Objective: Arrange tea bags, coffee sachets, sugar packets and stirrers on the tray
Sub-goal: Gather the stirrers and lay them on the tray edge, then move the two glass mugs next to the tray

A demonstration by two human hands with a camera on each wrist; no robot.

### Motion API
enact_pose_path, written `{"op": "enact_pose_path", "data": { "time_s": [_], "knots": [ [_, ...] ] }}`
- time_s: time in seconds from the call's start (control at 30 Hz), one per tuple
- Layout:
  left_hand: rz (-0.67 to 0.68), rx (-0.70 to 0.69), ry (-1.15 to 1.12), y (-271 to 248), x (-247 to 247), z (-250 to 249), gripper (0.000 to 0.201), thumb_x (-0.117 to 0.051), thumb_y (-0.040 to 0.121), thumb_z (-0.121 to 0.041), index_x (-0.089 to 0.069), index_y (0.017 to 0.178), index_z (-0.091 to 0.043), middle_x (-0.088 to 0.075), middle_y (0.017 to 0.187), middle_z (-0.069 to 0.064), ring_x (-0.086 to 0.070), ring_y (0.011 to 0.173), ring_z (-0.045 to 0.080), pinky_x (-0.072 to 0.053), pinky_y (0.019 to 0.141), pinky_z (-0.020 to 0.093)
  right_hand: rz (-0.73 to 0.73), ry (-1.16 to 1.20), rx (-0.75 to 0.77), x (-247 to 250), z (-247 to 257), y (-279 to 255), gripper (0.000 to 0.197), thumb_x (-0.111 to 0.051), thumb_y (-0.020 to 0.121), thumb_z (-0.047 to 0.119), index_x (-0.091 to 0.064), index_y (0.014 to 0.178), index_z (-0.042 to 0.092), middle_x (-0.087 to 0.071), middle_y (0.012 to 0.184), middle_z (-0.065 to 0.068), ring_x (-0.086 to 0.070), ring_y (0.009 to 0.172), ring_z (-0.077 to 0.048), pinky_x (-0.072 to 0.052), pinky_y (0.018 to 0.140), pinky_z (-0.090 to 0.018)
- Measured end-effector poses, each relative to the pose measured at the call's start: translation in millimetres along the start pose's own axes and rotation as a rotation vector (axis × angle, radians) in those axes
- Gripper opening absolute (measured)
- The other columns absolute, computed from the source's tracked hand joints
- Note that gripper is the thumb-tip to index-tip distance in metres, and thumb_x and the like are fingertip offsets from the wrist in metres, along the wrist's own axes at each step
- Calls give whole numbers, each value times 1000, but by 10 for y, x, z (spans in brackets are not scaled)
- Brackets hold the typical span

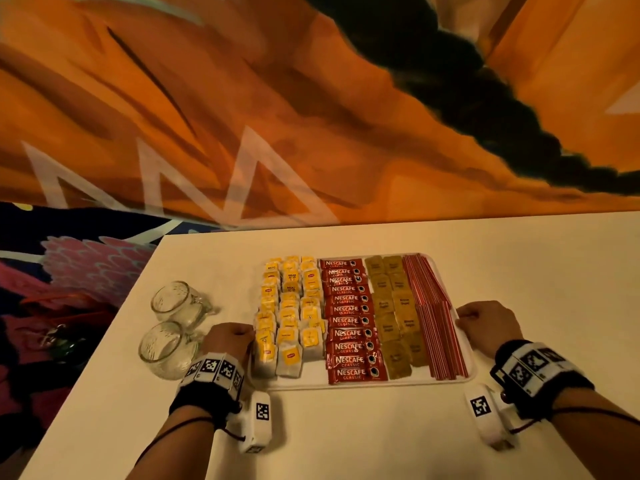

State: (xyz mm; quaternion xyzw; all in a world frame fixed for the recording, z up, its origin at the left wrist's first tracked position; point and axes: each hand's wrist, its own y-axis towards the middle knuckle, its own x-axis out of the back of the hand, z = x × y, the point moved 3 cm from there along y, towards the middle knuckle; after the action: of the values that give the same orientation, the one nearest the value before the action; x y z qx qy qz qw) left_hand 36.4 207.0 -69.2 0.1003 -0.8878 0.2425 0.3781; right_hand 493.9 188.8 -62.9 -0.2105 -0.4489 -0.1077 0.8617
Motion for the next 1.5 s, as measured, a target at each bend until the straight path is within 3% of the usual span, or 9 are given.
{"op": "enact_pose_path", "data": {
  "time_s": [0.43,0.87,1.03,1.2,1.33,1.5],
  "knots": [
    [-40,-82,24,727,-17,-497,23,-63,88,-25,-75,105,-16,-71,114,9,-61,111,30,-46,97,31,-107,-28,-119,6,449,596,26,-65,89,20,-71,113,14,-66,124,-10,-59,114,-34,-46,98,-36],
    [-14,-71,-4,965,-32,-592,25,-60,90,-24,-73,109,-15,-69,117,11,-60,112,33,-46,99,34,-128,21,-154,-26,590,634,29,-59,93,20,-67,120,14,-64,128,-9,-58,115,-32,-45,96,-32],
    [-27,-50,-41,795,-4,-539,28,-52,93,-27,-73,105,-13,-69,115,13,-60,108,34,-47,94,35,-167,36,-20,-16,689,394,39,-63,91,28,-62,126,13,-60,128,-12,-58,115,-31,-45,95,-34],
    [-37,-22,-193,474,44,-424,34,-60,82,-34,-72,104,-11,-70,108,17,-63,104,37,-51,94,44,-124,71,127,21,855,125,38,-65,89,27,-63,124,13,-60,125,-11,-60,109,-28,-47,91,-33],
    [-116,2,-328,181,72,-112,29,-67,79,-29,-72,103,-14,-71,105,16,-65,102,34,-52,91,51,-88,156,274,-7,1059,-185,24,-66,88,19,-68,112,19,-64,109,0,-62,88,-20,-52,75,-28],
    [-204,40,-437,-583,198,184,29,-64,64,-41,-68,88,-28,-72,98,7,-66,97,30,-53,90,49,133,277,475,-188,1368,-538,15,-67,88,15,-69,101,21,-66,101,5,-63,92,-14,-53,86,-33]
  ]
}}
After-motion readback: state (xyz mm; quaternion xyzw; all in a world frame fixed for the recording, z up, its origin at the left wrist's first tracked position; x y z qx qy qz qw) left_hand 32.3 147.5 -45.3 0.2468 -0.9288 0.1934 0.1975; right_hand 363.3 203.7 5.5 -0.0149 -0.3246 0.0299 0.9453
